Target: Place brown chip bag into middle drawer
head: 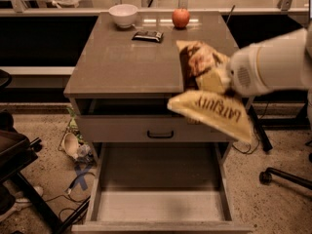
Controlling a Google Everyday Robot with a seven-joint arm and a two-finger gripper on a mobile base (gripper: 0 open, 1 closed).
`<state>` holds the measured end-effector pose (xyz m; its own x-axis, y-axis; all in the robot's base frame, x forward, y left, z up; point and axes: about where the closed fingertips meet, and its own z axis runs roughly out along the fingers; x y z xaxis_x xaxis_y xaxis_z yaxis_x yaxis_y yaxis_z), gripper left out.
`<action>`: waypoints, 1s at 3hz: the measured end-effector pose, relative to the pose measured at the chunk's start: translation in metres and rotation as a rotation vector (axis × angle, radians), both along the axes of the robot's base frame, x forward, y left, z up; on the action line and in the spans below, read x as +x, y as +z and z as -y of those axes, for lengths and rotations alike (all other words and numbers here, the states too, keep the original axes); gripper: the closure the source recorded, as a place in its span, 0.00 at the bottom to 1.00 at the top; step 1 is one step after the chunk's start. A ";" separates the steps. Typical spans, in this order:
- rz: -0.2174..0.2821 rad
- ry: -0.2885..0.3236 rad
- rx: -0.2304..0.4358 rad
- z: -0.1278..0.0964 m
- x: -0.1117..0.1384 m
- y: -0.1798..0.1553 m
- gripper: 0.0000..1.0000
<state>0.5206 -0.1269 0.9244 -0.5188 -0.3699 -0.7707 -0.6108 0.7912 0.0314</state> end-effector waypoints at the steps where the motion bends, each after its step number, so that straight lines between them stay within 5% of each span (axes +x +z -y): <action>1: -0.080 0.000 0.009 0.029 -0.073 -0.047 1.00; 2: -0.161 0.060 0.014 0.044 -0.111 -0.101 1.00; 3: -0.165 0.062 0.014 0.041 -0.111 -0.104 1.00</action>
Offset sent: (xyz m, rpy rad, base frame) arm -0.1424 -0.0577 -0.1575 0.0383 0.2567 0.1138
